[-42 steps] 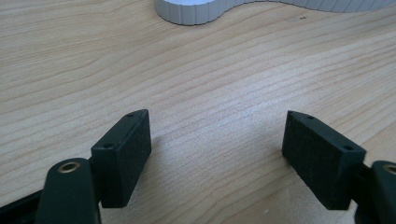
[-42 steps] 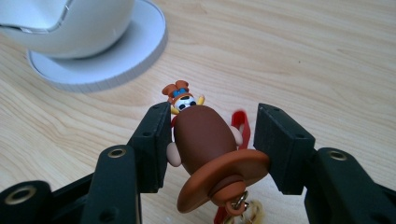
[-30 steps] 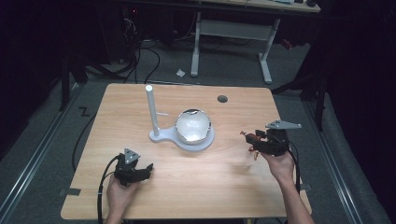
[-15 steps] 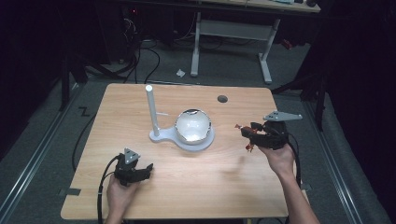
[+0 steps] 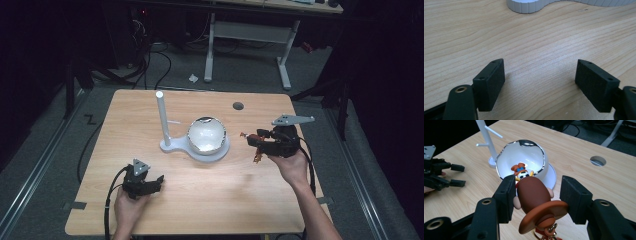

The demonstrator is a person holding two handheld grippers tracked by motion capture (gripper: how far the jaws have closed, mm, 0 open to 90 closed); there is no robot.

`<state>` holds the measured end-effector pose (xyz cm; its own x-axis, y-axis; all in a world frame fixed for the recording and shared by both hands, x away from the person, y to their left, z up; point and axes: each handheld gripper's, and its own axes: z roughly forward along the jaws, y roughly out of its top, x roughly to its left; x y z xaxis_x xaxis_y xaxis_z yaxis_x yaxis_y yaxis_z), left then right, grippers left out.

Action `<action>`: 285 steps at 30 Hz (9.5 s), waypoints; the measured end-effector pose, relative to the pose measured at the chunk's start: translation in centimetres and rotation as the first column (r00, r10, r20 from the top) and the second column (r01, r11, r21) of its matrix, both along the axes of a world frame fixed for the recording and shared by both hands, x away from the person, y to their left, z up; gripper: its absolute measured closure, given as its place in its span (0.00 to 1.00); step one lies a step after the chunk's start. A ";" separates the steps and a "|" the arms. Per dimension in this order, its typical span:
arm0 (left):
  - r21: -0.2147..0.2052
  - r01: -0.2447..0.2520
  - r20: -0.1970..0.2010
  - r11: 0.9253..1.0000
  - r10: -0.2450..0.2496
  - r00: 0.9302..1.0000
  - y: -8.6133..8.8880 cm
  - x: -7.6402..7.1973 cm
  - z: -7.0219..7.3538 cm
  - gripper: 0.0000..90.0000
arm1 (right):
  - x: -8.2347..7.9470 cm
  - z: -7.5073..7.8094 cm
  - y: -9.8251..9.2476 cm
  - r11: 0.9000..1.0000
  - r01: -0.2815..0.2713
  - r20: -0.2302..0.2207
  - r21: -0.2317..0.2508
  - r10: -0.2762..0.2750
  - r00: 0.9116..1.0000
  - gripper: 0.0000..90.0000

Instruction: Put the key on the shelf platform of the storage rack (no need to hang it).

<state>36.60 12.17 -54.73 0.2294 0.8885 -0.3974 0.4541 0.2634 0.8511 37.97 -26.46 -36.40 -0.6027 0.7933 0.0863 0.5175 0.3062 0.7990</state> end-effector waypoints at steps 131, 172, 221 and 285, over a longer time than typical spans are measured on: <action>-0.002 -0.004 -0.002 1.000 0.004 1.000 0.0 0.1 0.0 0.27 | 11.1 -8.1 12.3 0.990 -0.088 -0.134 -0.111 0.073 0.988 0.52; -0.004 -0.005 0.000 1.000 0.005 1.000 0.0 0.1 0.0 0.27 | 8.5 -4.5 8.0 1.000 0.002 0.010 -0.017 -0.002 1.000 0.46; -0.003 -0.005 -0.001 1.000 0.005 1.000 0.0 0.1 0.0 0.27 | 1.0 -1.0 -3.1 0.983 0.147 0.092 0.113 -0.158 0.983 0.47; -0.002 -0.004 -0.001 1.000 0.004 1.000 0.0 0.1 0.0 0.27 | -6.5 -7.3 -8.3 0.947 0.257 0.044 0.193 -0.270 0.962 0.50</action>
